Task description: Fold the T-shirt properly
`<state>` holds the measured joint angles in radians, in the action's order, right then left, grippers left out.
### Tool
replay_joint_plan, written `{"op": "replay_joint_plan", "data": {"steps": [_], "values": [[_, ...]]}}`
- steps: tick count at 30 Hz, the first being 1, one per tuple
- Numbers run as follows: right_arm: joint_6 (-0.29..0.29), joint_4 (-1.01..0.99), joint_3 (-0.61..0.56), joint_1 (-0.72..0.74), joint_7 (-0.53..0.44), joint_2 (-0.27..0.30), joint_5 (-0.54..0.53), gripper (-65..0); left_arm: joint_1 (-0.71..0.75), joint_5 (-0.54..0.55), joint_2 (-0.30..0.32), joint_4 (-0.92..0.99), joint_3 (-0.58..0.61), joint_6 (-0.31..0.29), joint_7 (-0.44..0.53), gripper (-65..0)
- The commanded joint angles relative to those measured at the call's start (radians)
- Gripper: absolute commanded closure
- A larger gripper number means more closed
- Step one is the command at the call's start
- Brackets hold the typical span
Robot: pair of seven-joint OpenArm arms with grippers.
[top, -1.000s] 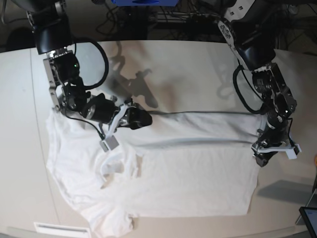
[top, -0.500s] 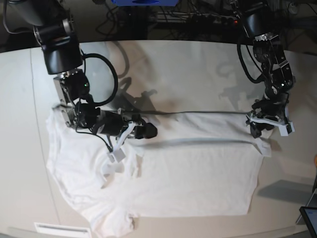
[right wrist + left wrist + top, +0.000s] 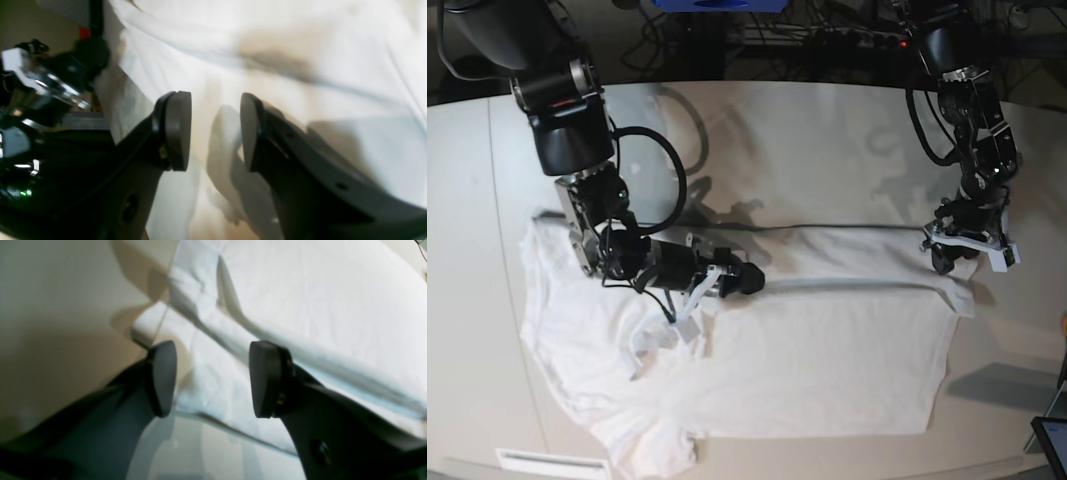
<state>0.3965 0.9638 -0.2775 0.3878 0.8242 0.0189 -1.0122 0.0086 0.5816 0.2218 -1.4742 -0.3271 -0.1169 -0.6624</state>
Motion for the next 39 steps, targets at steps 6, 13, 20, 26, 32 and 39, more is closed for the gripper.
{"op": "replay_joint_plan", "data": {"steps": [6,13,20,26,32,39], "values": [[-0.038,0.017,0.002,0.032,-0.018,-0.017,-0.02,-22.3,-0.019,0.004,0.014,0.042,-0.004,-0.004,0.023,-34.1],[-0.049,0.017,0.007,0.032,-0.042,-0.056,-0.024,-2.9,-0.014,0.004,0.012,0.036,-0.007,-0.004,0.025,-34.1],[-0.049,0.014,0.013,0.032,-0.044,-0.076,-0.023,-0.3,-0.019,0.005,0.012,0.016,-0.013,-0.004,0.026,-34.1],[-0.049,-0.093,0.01,0.038,-0.101,-0.09,-0.026,-0.1,-0.014,0.005,0.011,-0.096,-0.011,-0.004,0.026,-34.1],[-0.049,-0.139,0.013,0.058,-0.107,-0.107,-0.026,-0.1,-0.088,0.004,0.014,0.054,-0.004,-0.004,0.026,-34.1],[-0.049,-0.19,0.008,0.072,-0.13,-0.112,-0.026,-0.1,-0.12,0.004,0.014,0.155,-0.002,-0.004,0.026,-34.1]]}}
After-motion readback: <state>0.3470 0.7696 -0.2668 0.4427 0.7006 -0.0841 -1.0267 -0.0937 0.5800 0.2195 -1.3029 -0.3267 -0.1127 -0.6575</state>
